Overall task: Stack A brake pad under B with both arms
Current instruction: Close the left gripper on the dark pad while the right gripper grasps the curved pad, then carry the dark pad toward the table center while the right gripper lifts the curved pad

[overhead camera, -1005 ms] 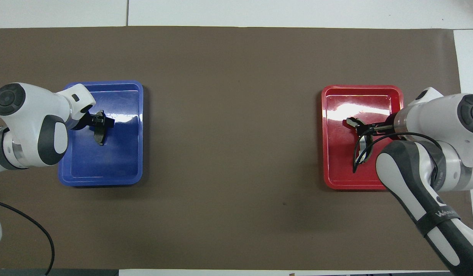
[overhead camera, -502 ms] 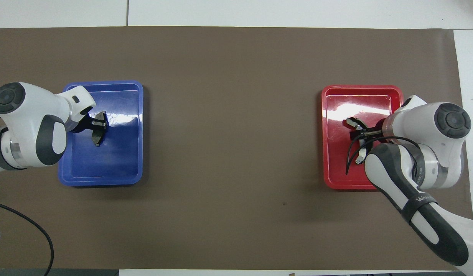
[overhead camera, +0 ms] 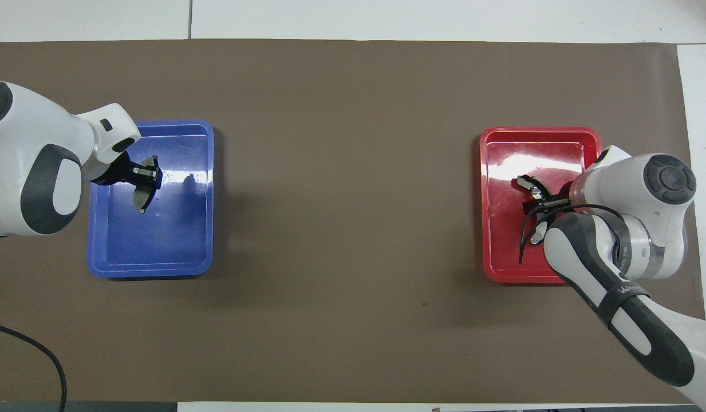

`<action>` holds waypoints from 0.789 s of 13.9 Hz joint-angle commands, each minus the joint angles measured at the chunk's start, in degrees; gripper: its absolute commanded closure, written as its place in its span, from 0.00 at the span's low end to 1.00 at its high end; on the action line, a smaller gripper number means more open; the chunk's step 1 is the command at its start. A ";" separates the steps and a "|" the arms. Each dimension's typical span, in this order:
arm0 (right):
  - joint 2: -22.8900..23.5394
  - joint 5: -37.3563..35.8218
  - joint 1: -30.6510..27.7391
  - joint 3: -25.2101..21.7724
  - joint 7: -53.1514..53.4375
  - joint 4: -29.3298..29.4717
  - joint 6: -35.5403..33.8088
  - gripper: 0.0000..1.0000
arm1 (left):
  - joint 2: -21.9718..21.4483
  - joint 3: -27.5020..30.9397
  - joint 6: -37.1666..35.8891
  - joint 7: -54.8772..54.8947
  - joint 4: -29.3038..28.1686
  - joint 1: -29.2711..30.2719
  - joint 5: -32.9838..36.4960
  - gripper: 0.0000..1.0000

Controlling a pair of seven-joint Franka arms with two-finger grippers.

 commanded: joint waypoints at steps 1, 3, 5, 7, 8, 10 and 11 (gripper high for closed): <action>-1.29 0.87 -0.57 0.51 -1.83 -0.63 -1.32 0.02 | 0.31 0.55 -1.56 -11.43 1.57 -5.87 0.46 0.99; -1.29 0.87 -0.48 0.51 -1.83 -0.63 -1.49 0.05 | 0.14 0.55 0.55 -18.92 1.04 -10.61 0.46 0.99; -1.29 0.87 -0.48 0.51 -2.44 -0.63 -1.67 0.16 | 0.13 0.55 5.11 -24.20 -0.71 -16.24 0.46 0.99; -1.29 0.87 -0.48 0.51 -3.49 -0.63 -1.67 0.56 | 1.01 0.55 9.16 -27.73 -0.63 -20.72 0.46 0.99; -1.29 0.87 -0.39 0.51 -3.41 -0.46 -1.93 0.81 | 1.27 0.55 10.48 -29.65 -0.46 -22.57 0.46 0.99; -1.20 0.87 -0.39 0.51 -3.15 0.33 -2.89 1.00 | 4.25 0.46 12.95 -33.53 -0.02 -24.34 0.46 0.99; -1.12 0.87 -0.31 0.51 -3.14 1.38 -3.86 1.00 | 6.61 0.46 13.91 -33.63 0.68 -25.31 0.02 0.99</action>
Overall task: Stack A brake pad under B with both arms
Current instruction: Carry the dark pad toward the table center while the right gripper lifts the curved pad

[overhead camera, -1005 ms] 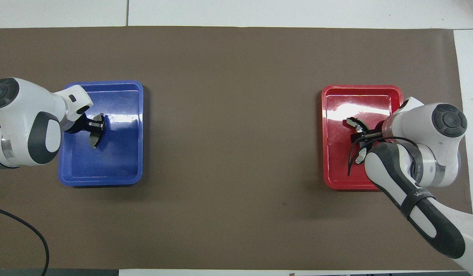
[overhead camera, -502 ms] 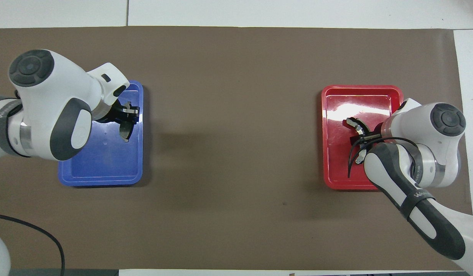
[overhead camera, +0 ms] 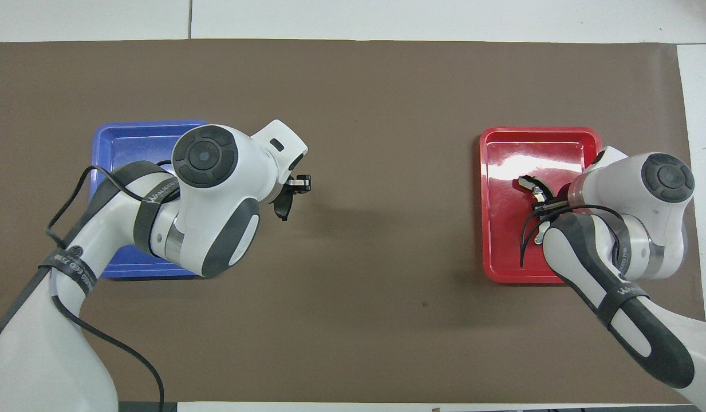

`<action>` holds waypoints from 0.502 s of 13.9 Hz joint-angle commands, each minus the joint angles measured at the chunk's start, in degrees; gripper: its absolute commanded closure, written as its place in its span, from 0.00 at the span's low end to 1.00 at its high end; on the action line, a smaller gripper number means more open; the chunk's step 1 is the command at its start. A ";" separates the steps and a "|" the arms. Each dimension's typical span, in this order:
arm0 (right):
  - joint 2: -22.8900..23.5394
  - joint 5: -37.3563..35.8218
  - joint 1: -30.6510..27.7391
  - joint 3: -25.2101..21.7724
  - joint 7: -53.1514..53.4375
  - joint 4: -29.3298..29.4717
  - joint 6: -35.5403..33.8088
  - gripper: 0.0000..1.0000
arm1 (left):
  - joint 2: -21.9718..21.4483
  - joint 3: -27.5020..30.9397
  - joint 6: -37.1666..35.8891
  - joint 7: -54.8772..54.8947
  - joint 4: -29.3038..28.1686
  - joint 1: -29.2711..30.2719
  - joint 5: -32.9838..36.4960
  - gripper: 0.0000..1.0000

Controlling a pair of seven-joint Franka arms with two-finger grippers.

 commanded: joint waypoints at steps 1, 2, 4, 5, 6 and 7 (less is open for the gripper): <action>-0.75 0.76 -0.48 0.39 -1.90 1.87 -3.34 1.00 | 5.37 0.85 3.97 -1.42 1.97 -3.09 -1.11 0.99; -0.75 0.76 -0.40 0.39 -2.07 2.74 -4.22 1.00 | 6.78 0.94 5.63 -1.51 2.77 -3.98 -2.86 0.99; -1.19 0.84 -0.31 0.56 -0.59 5.11 -6.25 1.00 | 9.77 0.85 7.75 -1.51 4.61 -4.60 -4.02 0.99; -1.54 0.84 -0.31 0.56 0.99 6.43 -6.86 1.00 | 10.83 0.85 8.54 -1.51 4.80 -5.21 -4.02 0.99; -1.80 0.84 -0.39 0.56 2.83 7.05 -7.74 1.00 | 11.19 0.94 9.94 -1.51 4.62 -5.82 -4.11 0.99; -2.33 0.84 -0.57 0.48 4.15 7.93 -8.62 1.00 | 11.19 0.85 10.39 -1.51 4.45 -6.18 -4.11 0.99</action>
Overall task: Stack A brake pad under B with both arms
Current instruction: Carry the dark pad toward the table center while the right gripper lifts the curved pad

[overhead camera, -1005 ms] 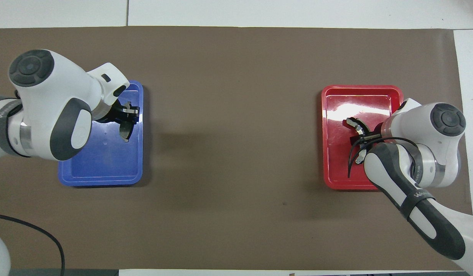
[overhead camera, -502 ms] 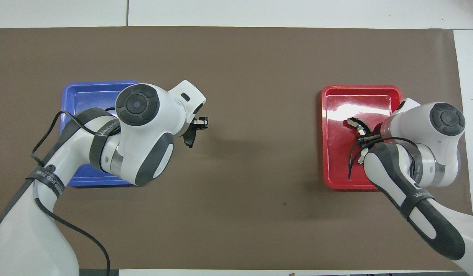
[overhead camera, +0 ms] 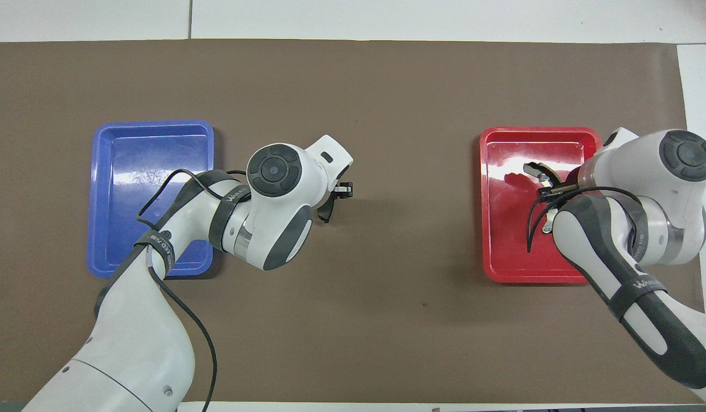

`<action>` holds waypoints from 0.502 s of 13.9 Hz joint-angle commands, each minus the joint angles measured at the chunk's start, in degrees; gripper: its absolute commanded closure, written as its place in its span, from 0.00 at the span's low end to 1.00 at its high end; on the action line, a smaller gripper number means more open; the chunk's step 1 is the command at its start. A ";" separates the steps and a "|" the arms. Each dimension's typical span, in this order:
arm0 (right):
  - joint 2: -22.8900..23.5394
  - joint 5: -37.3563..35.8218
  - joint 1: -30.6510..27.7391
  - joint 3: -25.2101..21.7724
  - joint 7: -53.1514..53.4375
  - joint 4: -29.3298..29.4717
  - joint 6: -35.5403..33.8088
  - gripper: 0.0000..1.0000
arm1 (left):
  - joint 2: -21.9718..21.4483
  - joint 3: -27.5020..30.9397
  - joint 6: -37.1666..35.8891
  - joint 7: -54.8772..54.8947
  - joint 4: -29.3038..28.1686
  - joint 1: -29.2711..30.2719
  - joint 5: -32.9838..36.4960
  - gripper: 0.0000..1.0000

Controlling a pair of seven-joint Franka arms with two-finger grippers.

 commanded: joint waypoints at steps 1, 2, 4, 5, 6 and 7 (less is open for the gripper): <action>-1.88 0.76 -0.86 0.52 2.45 2.37 -4.13 1.00 | 0.72 0.85 0.82 -0.47 1.25 -1.87 -0.84 0.94; -2.14 0.76 -0.69 0.52 2.54 3.51 -6.58 1.00 | 0.72 0.85 0.56 -0.47 1.08 -1.87 -0.84 0.58; -2.58 0.76 -0.51 0.52 3.24 5.18 -10.02 1.00 | 0.72 0.94 0.99 0.23 0.46 -3.00 -0.75 0.01; -2.93 0.76 -0.43 0.60 3.24 5.28 -10.55 1.00 | 0.72 1.03 0.65 0.15 0.64 -3.19 -0.75 0.01; -3.02 0.76 -0.43 0.60 3.24 5.19 -10.56 1.00 | 0.46 1.03 0.29 0.14 0.72 -3.01 -0.75 0.01; -3.02 0.76 -0.43 0.60 3.24 5.19 -10.65 1.00 | -0.41 1.12 -1.10 0.41 0.55 -2.23 -0.75 0.01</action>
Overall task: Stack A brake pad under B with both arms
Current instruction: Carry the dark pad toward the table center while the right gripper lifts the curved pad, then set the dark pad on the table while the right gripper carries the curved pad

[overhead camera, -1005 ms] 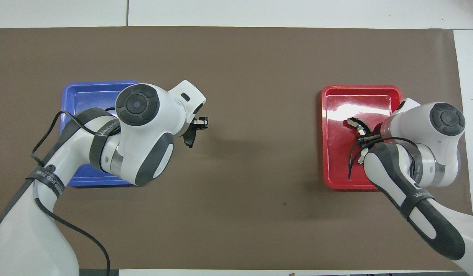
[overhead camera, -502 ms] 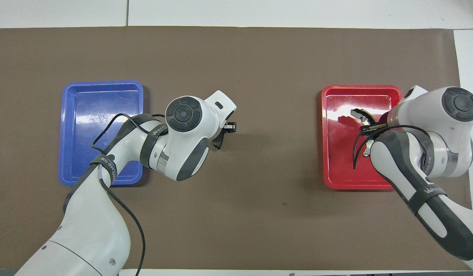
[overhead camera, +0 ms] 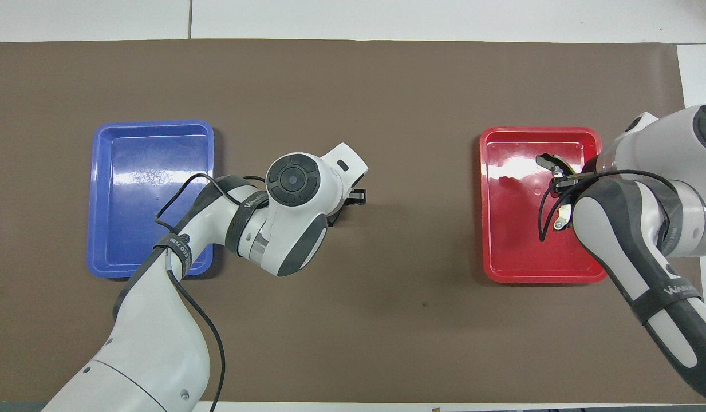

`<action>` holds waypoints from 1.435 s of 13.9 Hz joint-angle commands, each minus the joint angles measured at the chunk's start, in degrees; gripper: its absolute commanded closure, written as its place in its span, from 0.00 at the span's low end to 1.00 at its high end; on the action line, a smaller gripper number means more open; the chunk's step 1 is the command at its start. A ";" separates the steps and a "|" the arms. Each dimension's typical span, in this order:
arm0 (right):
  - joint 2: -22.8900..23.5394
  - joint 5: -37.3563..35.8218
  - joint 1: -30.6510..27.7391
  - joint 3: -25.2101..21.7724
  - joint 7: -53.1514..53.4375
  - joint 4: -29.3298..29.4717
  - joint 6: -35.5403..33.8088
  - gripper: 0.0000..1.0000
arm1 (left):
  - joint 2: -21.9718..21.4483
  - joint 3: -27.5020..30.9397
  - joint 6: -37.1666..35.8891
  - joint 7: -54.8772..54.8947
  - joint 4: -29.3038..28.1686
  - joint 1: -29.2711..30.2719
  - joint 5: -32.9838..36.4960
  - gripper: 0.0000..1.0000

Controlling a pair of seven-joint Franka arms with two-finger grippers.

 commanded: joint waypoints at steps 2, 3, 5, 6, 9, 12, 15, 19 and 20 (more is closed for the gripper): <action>-0.66 0.83 0.79 1.50 2.07 0.43 -1.18 1.00 | -4.89 1.26 -7.99 1.34 0.21 2.35 -0.71 0.01; -0.57 0.75 1.67 1.68 6.17 0.78 -1.09 1.00 | -6.48 1.35 -10.46 2.13 0.13 3.49 -0.71 0.01; -0.40 0.75 5.09 1.69 14.09 1.23 -0.92 1.00 | -9.56 1.44 -16.17 7.21 0.21 7.87 -0.54 0.01; -0.31 0.75 6.93 1.69 18.91 1.23 -0.22 1.00 | -10.70 1.44 -18.81 11.33 0.30 10.51 -0.54 0.01; 1.61 1.27 14.92 1.77 32.09 4.64 -0.39 1.00 | -12.90 1.44 -25.58 27.39 0.30 21.13 -0.45 0.01; 5.21 2.68 21.52 1.69 37.40 9.38 -0.91 1.00 | -13.96 1.62 -28.05 39.90 0.30 29.06 -0.01 0.01; 15.03 2.77 26.79 1.69 43.62 23.23 -4.94 1.00 | -17.03 1.62 -33.41 41.60 0.48 34.17 0.16 0.01; 22.18 4.95 30.67 1.77 48.66 30.23 -4.53 1.00 | -23.35 1.62 -39.12 41.60 0.56 35.06 4.47 0.01; 23.32 5.57 31.20 1.77 48.75 30.49 -3.74 1.00 | -24.85 1.62 -39.92 41.60 0.65 35.06 4.47 0.01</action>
